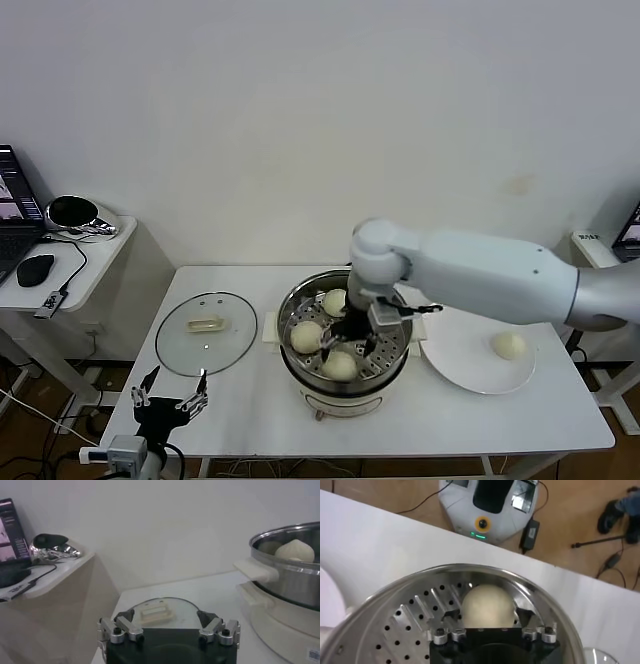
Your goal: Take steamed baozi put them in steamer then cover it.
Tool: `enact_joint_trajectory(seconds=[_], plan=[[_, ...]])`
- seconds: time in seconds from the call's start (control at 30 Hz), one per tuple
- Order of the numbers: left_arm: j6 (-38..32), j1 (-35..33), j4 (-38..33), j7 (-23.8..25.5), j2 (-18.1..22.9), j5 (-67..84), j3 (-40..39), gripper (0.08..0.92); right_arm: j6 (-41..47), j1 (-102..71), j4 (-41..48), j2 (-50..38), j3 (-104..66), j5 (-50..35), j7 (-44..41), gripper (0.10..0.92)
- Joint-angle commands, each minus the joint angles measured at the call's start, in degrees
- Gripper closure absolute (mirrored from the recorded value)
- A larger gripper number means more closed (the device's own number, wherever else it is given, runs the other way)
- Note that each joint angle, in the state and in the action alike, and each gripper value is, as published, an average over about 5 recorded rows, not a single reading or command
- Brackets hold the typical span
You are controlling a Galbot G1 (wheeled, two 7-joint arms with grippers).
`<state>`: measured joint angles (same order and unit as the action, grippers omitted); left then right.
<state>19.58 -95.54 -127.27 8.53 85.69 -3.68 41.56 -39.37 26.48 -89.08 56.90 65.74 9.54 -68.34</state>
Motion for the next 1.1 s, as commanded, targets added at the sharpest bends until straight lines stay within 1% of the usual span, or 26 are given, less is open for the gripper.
enact_joint_trajectory(seconds=[0.03,0.13,0.2,0.27,0.33,0.43,0.57,0.77,1.1], plan=[[0.23,-0.13,-0.53,0.34,-0.34,0.04,-0.41,0.177,19.39,4.74,3.6,-10.08,-6.78,-10.53,-3.35,0.204],[0.56,-0.11,-0.78,0.56,-0.38,0.43,-0.69,0.177,26.95,4.6,6.72,-15.03,-7.82,-15.47,-3.72,0.203],[0.86,-0.09,-0.89,0.68,-0.4,0.88,-0.94,0.177,32.14,3.56,8.52,-18.55,-8.64,-16.92,-4.81,0.203],[1.08,-0.09,-0.98,0.79,-0.41,1.23,-1.17,0.177,38.58,1.59,10.0,-21.85,-9.91,-15.71,-6.39,0.203],[1.22,-0.16,-1.09,0.88,-0.39,1.41,-1.36,0.177,44.38,-0.95,11.54,-24.47,-11.77,-12.52,-7.4,0.203],[1.39,-0.44,-1.24,1.03,-0.34,1.5,-1.59,0.177,48.25,-5.86,14.53,-26.72,-15.66,-7.88,-7.3,0.203],[1.59,-1.04,-1.27,1.18,-0.25,1.5,-1.79,0.177,48.7,-15.23,18.36,-27.59,-23.87,-3.94,-5.92,0.203],[1.75,-1.56,-0.7,1.18,-0.54,1.44,-1.99,0.177,43.26,-28.35,26.01,-24.97,-35.11,3.29,-4.09,0.203],[1.78,-1.91,0.43,1.02,-0.07,1.08,-2.77,0.177,33.62,-34.52,37.06,-17.69,-41.09,13.73,-2.61,0.203]])
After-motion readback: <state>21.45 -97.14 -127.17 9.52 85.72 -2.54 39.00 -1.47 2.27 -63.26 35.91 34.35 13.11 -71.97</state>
